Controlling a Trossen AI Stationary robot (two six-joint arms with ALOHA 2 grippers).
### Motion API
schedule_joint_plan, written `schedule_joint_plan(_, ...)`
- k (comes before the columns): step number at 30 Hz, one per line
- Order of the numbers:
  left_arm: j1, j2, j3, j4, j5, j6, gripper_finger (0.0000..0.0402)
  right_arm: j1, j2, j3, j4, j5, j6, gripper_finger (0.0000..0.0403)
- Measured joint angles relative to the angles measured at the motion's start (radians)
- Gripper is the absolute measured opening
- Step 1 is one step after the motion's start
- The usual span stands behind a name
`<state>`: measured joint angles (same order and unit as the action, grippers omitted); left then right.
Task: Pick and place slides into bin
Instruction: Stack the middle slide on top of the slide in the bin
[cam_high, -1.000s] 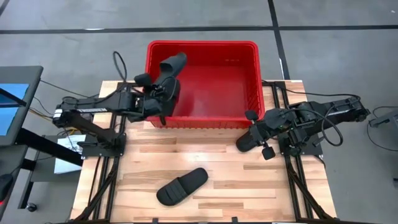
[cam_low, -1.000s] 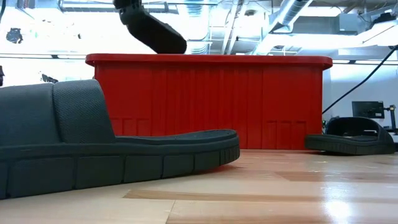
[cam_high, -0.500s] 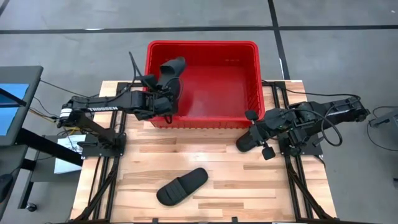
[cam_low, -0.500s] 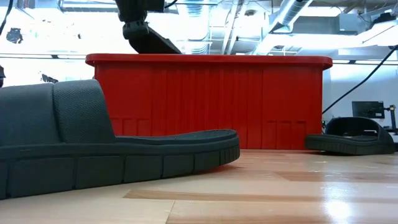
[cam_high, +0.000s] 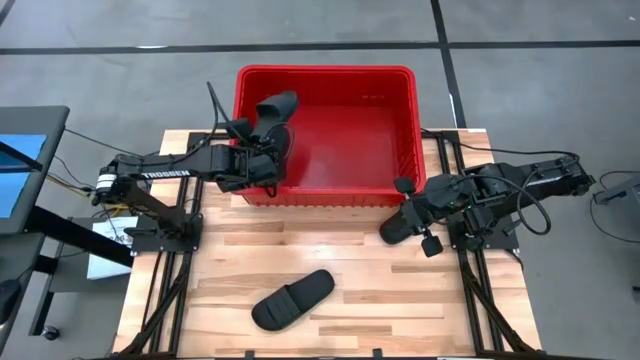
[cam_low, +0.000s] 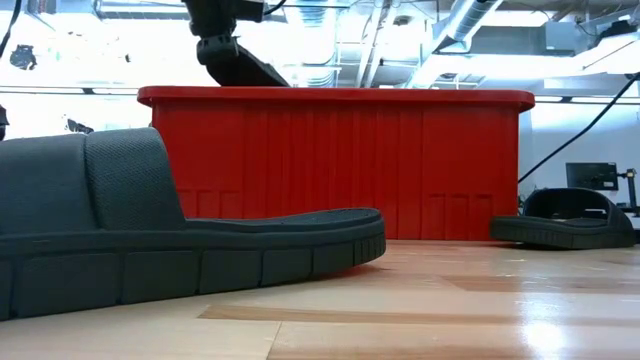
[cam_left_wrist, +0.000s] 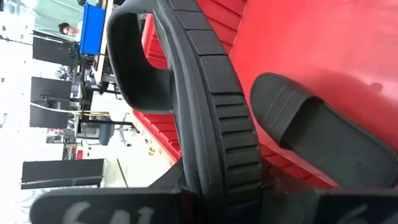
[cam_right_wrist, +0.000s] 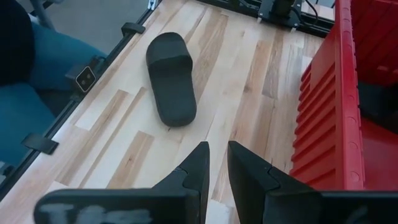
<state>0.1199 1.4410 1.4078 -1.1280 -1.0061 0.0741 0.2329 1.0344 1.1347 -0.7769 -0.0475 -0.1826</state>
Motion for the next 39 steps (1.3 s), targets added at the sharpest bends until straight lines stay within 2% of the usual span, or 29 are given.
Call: schedule_joint_plan(39, 0.000, 0.000, -0.001, -0.072, 0.028, -0.098, 0.0038, 0.000, 0.000, 0.000, 0.000, -0.001, 0.000, 0.0049)
